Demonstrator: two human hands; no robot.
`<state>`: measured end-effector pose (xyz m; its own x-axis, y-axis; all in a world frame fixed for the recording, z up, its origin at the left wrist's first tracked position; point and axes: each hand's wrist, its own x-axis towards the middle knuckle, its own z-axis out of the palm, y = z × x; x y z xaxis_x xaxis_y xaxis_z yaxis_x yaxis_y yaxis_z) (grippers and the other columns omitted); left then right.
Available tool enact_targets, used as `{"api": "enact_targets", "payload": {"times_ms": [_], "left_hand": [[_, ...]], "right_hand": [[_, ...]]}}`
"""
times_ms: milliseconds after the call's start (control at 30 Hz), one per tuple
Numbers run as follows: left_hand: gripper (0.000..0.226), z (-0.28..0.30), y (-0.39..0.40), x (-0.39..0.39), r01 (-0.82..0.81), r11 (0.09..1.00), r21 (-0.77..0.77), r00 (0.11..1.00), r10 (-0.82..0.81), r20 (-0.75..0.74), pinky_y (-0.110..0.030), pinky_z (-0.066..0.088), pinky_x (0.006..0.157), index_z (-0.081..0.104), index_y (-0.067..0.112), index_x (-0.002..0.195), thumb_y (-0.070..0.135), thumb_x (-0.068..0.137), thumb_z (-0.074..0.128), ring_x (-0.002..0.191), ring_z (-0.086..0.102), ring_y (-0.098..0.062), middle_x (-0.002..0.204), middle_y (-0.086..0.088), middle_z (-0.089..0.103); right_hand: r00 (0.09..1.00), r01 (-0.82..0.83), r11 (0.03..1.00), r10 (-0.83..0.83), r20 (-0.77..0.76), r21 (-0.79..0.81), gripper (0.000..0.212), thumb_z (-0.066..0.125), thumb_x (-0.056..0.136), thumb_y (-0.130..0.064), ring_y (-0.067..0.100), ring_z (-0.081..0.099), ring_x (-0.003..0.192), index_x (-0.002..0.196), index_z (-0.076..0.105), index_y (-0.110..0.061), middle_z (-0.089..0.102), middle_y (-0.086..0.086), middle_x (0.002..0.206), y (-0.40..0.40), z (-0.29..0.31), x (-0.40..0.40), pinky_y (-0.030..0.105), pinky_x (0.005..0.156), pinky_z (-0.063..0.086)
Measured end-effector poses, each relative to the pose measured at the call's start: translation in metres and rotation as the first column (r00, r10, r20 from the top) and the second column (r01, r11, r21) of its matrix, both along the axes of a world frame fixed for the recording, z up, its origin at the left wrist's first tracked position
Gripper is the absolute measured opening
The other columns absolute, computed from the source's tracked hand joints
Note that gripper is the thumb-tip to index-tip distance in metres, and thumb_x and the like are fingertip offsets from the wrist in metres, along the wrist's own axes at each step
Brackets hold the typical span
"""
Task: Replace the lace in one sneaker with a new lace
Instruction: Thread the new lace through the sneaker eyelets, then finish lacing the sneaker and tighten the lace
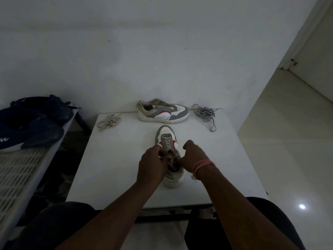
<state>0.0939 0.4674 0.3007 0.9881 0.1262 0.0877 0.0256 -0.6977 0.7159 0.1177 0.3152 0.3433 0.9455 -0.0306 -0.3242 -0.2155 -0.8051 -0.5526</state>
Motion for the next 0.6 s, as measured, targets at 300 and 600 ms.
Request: {"api": "enact_targets", "payload": {"times_ms": [300,600], "left_hand": [[0.034,0.017,0.029,0.038,0.078,0.968,-0.239,0.983,-0.115,-0.146,-0.041,0.063,0.076,0.065,0.023,0.098,-0.004,0.089,0.047,0.085,0.074,-0.018,0.107,-0.001,0.069],[0.064,0.024,0.042,0.203,0.135,0.961,0.243,0.986,-0.107,-0.125,-0.038,0.048,0.101,0.044,0.016,0.148,0.025,0.089,0.066,0.127,0.056,-0.032,0.139,-0.012,0.058]], "right_hand": [[0.997,0.037,0.998,-0.034,-0.076,0.042,0.016,0.061,0.088,-0.028,0.025,0.066,0.085,0.095,0.060,-0.013,0.066,0.009,0.093,0.009,-0.025,0.031,0.032,0.073,0.054],[0.973,0.227,0.860,-0.218,-0.073,0.457,0.018,0.058,0.088,-0.015,0.026,0.068,0.046,0.085,0.068,-0.001,0.070,0.016,0.073,-0.018,-0.007,0.059,0.026,0.043,0.051]]}}
